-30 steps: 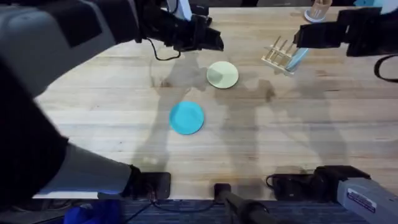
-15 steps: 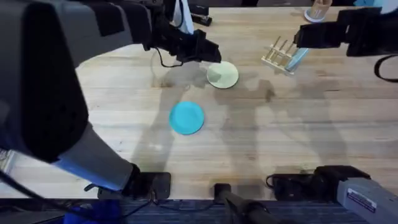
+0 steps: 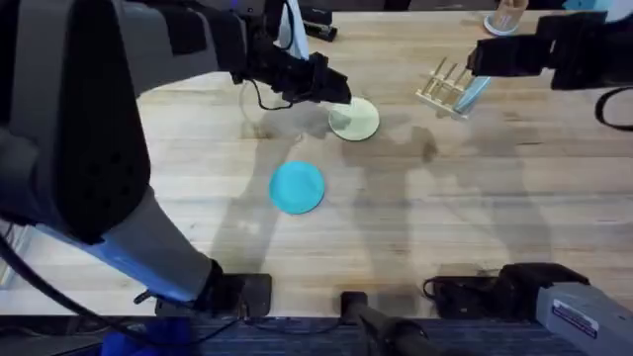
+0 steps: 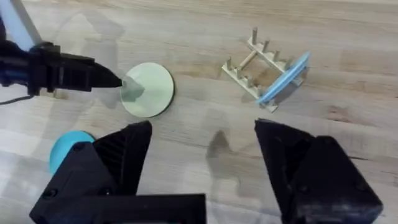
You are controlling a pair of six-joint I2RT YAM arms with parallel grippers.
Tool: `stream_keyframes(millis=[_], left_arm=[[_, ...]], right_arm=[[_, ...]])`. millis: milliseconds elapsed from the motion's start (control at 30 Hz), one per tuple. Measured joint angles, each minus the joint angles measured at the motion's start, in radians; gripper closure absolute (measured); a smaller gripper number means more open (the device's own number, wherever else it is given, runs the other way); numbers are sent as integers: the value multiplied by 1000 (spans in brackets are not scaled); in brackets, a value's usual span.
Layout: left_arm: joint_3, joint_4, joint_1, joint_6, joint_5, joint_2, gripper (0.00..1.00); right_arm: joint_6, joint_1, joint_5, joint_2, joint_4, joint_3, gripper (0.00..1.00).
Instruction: Pick up the plates from the table one by one and place each into a slot on the dish rack.
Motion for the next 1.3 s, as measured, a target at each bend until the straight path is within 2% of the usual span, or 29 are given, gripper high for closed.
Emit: stream_keyframes(millis=[533, 900, 1300], left_arm=[[0, 52, 3, -22, 0, 1, 960], [0, 55, 60, -41, 2, 12, 960], [0, 55, 57, -45, 102, 99, 960]], right_arm=[[0, 0, 0, 0, 0, 0, 6], [0, 0, 0, 0, 0, 0, 5], [0, 0, 0, 0, 0, 0, 5]])
